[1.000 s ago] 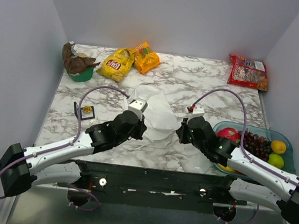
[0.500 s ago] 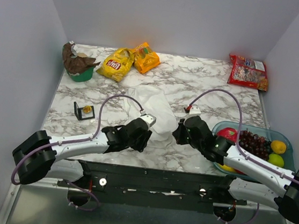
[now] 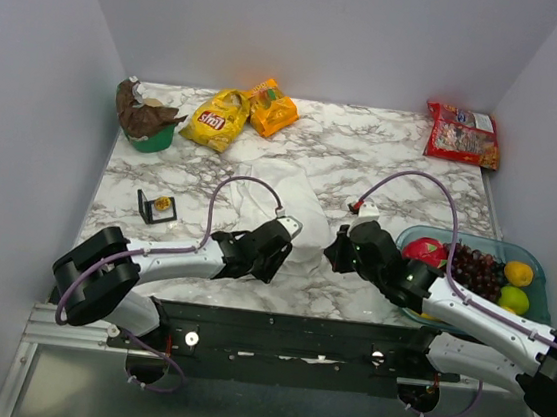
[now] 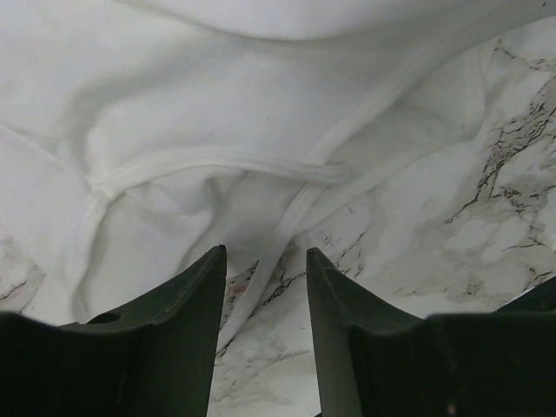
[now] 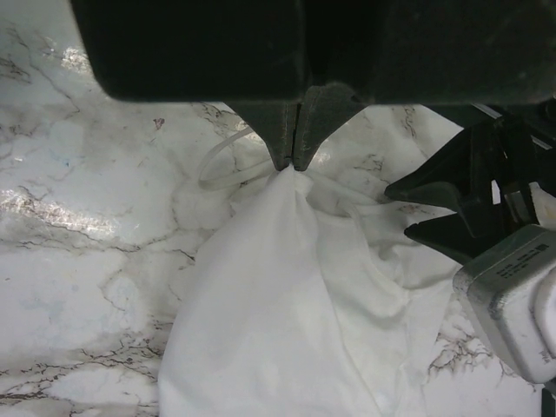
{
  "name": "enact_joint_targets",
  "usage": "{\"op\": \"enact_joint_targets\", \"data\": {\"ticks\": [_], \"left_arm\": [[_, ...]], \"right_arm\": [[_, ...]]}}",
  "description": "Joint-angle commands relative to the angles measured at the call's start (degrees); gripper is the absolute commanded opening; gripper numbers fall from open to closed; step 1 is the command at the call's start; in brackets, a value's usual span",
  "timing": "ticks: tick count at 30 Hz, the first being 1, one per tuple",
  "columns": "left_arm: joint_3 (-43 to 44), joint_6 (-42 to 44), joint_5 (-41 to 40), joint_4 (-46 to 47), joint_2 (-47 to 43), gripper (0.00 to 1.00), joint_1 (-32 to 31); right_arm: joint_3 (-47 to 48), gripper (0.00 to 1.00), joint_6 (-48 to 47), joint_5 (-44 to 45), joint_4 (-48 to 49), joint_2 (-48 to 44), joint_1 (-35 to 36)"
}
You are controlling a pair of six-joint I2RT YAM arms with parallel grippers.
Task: Pin the brooch onto the clothing
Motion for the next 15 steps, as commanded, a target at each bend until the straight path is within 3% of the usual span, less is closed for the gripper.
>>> {"op": "enact_joint_targets", "data": {"ticks": [1,8,15], "left_arm": [[2.09,0.77,0.55,0.18,2.34,0.49,-0.37],[2.79,0.51,1.96,0.97,5.86,0.46,-1.08],[3.23,-0.54,-0.06,-0.26,5.60,0.24,-1.69]], "right_arm": [[-1.05,0.01,0.55,0.09,0.99,-1.11,-0.15],[-1.23,0.01,0.38,0.62,0.90,-1.02,-0.24],[-1.31,0.01,0.29,0.97,0.99,-1.29,-0.15]]}}
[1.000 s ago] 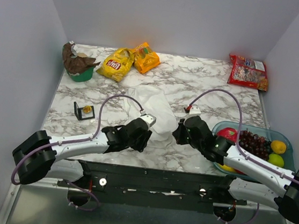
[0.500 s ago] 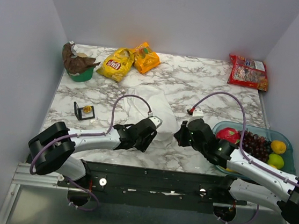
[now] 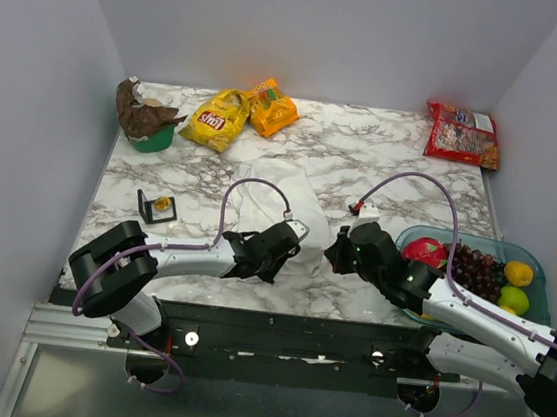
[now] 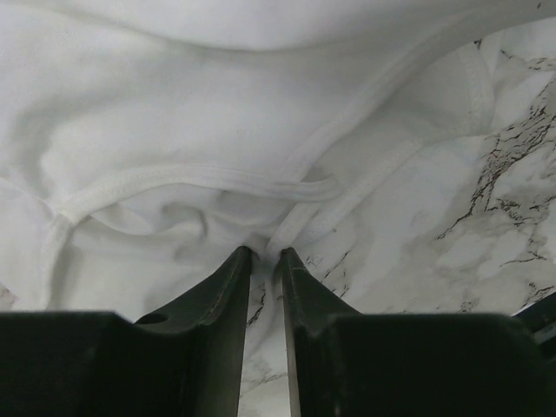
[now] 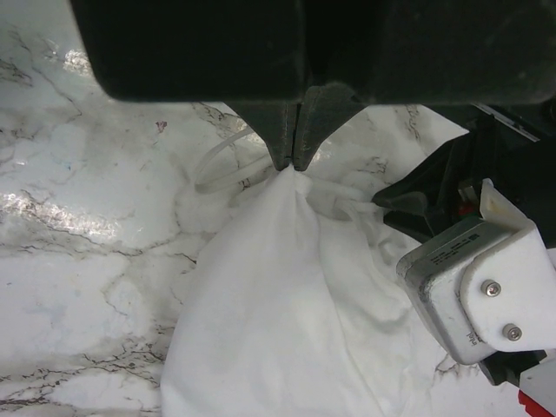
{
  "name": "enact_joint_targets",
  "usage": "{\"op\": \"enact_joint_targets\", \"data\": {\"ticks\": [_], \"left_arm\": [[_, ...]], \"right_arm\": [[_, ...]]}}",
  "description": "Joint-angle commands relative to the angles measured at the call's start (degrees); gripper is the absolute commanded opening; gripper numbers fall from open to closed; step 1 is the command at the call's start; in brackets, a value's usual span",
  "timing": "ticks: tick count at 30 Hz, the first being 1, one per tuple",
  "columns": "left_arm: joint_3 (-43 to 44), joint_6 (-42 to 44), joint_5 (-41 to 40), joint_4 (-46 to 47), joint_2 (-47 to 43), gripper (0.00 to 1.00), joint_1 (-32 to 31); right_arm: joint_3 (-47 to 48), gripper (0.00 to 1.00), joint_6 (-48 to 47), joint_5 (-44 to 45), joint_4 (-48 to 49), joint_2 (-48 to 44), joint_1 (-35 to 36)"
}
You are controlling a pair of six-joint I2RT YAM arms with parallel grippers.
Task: Pin the brooch onto the clothing
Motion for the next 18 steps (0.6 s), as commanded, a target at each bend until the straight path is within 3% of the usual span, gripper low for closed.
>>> {"op": "enact_joint_targets", "data": {"ticks": [1,11,18], "left_arm": [[0.89,-0.61,-0.63,-1.16,-0.37,0.21,-0.60],[-0.07,-4.03,2.53,0.51,-11.69,0.17,-0.43],[-3.50,-7.46,8.41,1.92,-19.52,0.17,5.28]], "right_arm": [[-0.61,0.01,0.27,1.03,0.90,-0.72,-0.15],[1.49,0.01,-0.96,1.04,-0.24,2.27,-0.15],[4.13,0.01,-1.05,-0.46,-0.15,7.98,-0.15]]}}
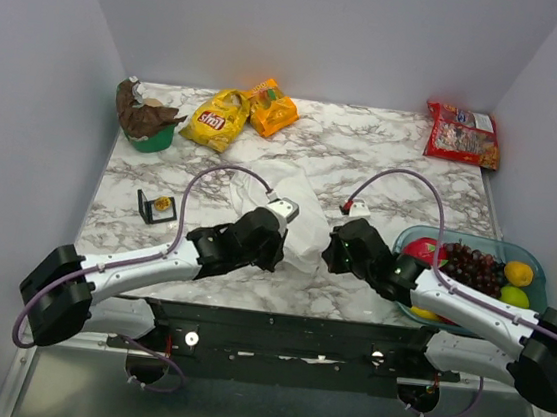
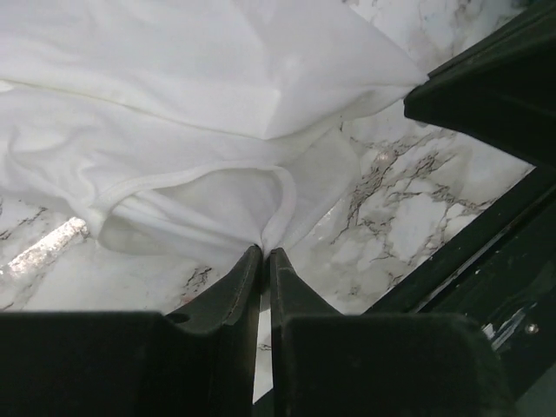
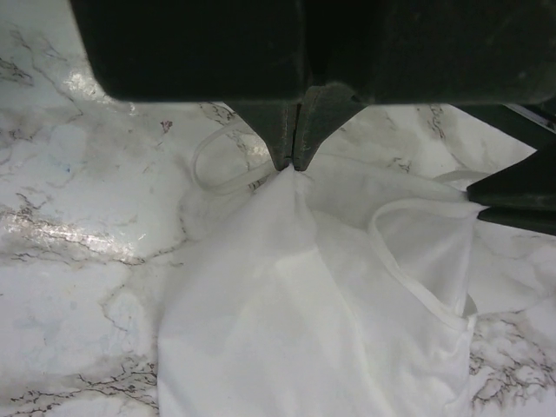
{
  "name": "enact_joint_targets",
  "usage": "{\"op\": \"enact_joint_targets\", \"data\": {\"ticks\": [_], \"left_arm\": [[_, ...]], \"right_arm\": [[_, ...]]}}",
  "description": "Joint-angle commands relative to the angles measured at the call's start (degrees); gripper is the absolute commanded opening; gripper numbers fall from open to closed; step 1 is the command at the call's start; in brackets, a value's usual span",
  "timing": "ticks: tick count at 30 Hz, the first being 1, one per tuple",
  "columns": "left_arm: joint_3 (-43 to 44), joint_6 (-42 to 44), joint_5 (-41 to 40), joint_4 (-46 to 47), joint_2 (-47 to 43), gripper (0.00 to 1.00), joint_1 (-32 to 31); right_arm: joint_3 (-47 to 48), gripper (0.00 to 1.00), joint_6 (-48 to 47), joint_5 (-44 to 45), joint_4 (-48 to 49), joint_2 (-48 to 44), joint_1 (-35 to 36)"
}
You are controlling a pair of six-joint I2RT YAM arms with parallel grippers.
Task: Pin the brooch onto the clothing
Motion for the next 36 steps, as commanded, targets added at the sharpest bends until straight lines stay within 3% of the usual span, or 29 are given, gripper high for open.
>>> {"op": "enact_joint_targets", "data": {"ticks": [1,7,14,20,29,36], "left_arm": [[-3.61,-3.09,5.65,1.70,-4.32,0.17,6.63],[-8.79,-3.62,13.64,3.89,-6.34,0.15,14.21],[-12.31,-5.64,17.25,8.11,-6.43,0.14,19.84],[-14.16,-6.70,20.06,11.37,-6.08,0.13,22.56],[-14.78,-6.44,21.91,11.81,-6.26,0.12,23.80],[-14.87,-5.91,22.70,11.55,-6.43,0.12,24.24]], "right_arm": [[3.24,0.01,-0.53,-0.81,0.61,3.67,-0.24],[6.75,0.02,-0.79,-3.88,3.69,8.25,-0.15],[4.56,0.49,1.05,-5.47,4.22,8.52,-0.15],[-1.76,0.72,2.63,-5.30,4.13,5.53,-0.15],[-3.97,0.73,4.92,-3.81,6.59,8.51,-0.24],[-0.63,0.64,5.19,1.73,6.77,13.35,-0.24]]}}
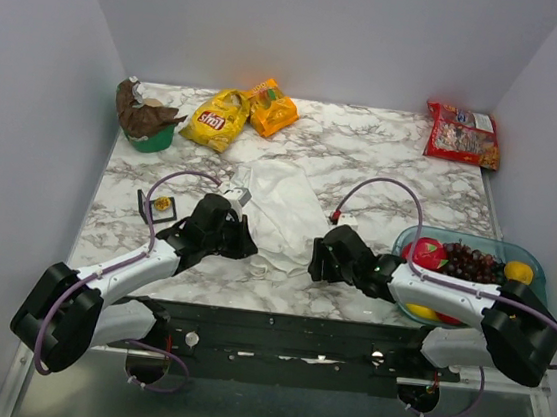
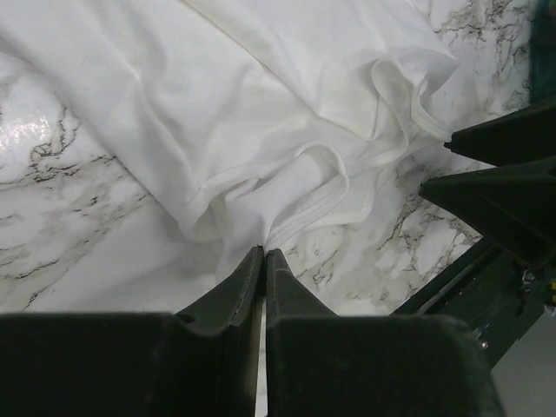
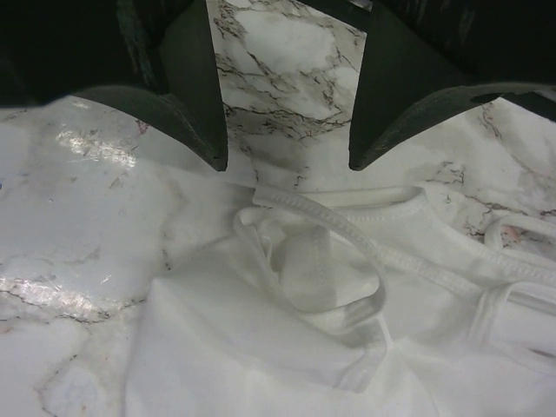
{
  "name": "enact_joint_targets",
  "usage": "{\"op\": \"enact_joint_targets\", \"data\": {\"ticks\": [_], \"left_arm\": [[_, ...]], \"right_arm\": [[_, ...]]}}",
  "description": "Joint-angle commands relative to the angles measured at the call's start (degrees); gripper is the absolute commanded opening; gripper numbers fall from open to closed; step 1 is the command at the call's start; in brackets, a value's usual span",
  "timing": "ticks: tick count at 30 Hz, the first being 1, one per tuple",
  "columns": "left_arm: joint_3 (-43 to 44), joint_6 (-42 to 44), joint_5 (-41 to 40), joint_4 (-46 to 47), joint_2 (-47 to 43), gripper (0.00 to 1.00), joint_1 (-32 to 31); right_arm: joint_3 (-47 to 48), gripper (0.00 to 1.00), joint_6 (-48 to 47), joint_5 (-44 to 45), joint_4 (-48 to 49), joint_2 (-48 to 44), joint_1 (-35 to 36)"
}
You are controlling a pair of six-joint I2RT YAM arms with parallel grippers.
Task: Pin the brooch onto the clothing
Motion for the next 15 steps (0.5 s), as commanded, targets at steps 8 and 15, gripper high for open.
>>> {"op": "enact_joint_targets", "data": {"ticks": [8,15], "left_arm": [[-0.46,0.80,2.22,0.42,-1.58,0.12,0.94],[-0.72,0.98,1.96,0.24,-2.37,0.19,1.11]], "right_arm": [[5.04,0.52,-0.19,8.31,1.63,8.39,-0.33],[3.73,0.10,-0.90,9.11,0.67,3.58,-0.42]]}}
